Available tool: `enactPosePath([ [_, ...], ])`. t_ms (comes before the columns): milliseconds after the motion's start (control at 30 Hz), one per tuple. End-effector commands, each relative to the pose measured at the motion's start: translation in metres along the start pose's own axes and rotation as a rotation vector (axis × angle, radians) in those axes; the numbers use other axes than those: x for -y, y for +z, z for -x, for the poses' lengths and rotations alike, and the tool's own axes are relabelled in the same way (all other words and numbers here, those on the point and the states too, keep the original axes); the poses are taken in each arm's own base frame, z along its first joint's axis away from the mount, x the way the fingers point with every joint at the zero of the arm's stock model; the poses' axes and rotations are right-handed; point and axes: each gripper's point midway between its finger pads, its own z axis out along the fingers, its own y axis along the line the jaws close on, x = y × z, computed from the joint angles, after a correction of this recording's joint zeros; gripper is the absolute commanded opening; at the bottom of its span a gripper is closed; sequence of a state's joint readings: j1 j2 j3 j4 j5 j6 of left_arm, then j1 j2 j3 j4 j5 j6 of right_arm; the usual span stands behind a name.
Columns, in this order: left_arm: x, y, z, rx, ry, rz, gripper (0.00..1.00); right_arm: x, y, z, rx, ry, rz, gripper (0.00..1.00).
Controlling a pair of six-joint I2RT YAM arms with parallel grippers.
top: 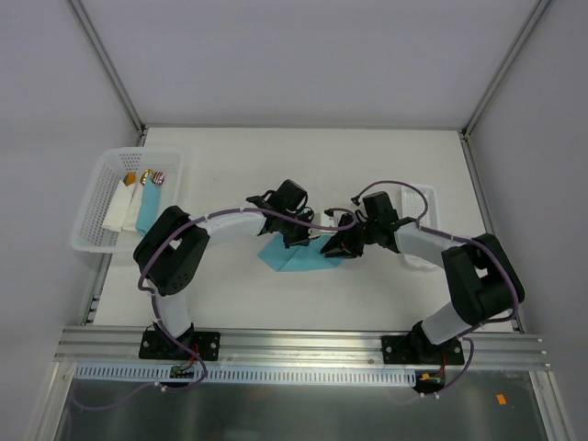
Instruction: Place the utensils on the paper napkin and roll it up
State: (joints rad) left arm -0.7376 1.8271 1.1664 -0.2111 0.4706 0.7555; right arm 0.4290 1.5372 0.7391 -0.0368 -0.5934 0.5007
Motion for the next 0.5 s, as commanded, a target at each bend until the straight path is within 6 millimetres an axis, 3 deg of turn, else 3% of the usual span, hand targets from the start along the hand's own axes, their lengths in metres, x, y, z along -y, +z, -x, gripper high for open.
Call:
enactPosePath([
  [0,-0.008,0.000,0.009,0.046,0.022,0.000,0.00,-0.020,0.013,0.007,0.003,0.017,0.086,0.29],
  [167,-0.008,0.002,0.004,0.041,0.019,-0.003,0.00,-0.018,0.028,0.000,-0.026,0.042,0.097,0.26],
  [467,-0.014,-0.003,0.007,0.049,0.006,0.019,0.00,0.011,0.047,-0.014,-0.075,0.116,0.025,0.17],
])
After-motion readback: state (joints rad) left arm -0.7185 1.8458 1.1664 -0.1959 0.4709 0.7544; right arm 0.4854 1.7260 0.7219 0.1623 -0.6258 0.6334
